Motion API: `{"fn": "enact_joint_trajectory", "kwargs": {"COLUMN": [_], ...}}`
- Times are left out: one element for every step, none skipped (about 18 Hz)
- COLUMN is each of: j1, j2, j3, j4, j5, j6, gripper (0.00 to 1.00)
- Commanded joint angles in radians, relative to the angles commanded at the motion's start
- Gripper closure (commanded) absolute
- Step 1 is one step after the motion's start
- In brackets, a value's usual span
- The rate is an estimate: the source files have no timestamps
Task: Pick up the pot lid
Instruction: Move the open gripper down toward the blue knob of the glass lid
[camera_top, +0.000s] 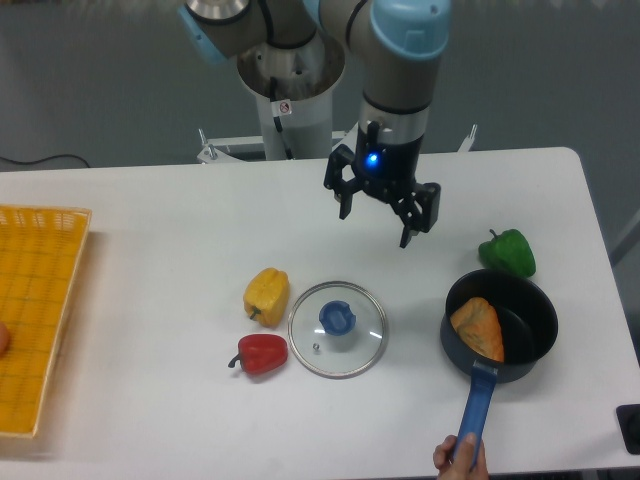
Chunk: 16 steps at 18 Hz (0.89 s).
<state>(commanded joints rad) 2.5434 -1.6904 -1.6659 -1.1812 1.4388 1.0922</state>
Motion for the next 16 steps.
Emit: {"fn": "enact_joint_trajectory", "kwargs": {"j1": [-0.002,-0.006,-0.006,-0.008,-0.009,-0.011,-0.011,-0.012,-0.012,-0.014,-0.020,-0.026,-0.032,-0.034,-0.035,-0.043], "j2": [-0.002,-0.005,-0.009,-0.012,-0.015,-0.018,-0.025,-0.028,-0.028,-0.028,-0.023,-0.022,-0.023,-0.025,-0.026,-0.028], "j3": [-0.002,-0.006,-0.005,0.000,0.003,0.003,-0.005,-0.009,-0.011,-0.017,-0.034,-0.040,-0.046,-0.048,-0.049,-0.051], "j4": [-0.002,0.000,0.002,0.002,0.000,0.002,0.000,0.000,-0.002,-0.003,0.000,0.002,0.002,0.002,0.002,0.002], "j5": [0.002,0.006,0.012,0.011,0.009,0.011,0.017,0.028,0.028,0.029,0.029,0.031,0.031,0.031,0.029,0.029], "j6": [-0.002,0.000,-0.002,-0.005,-0.002,-0.002,-0.002,-0.003,-0.005,-0.005,-0.005,-0.006,-0.008,-0.009,-0.012,-0.020], "gripper": [0.00,0.00,0.00,0.00,0.00,0.00,0.00,0.00,0.00,0.00,0.00,0.00,0.00,0.00,0.00,0.00]}}
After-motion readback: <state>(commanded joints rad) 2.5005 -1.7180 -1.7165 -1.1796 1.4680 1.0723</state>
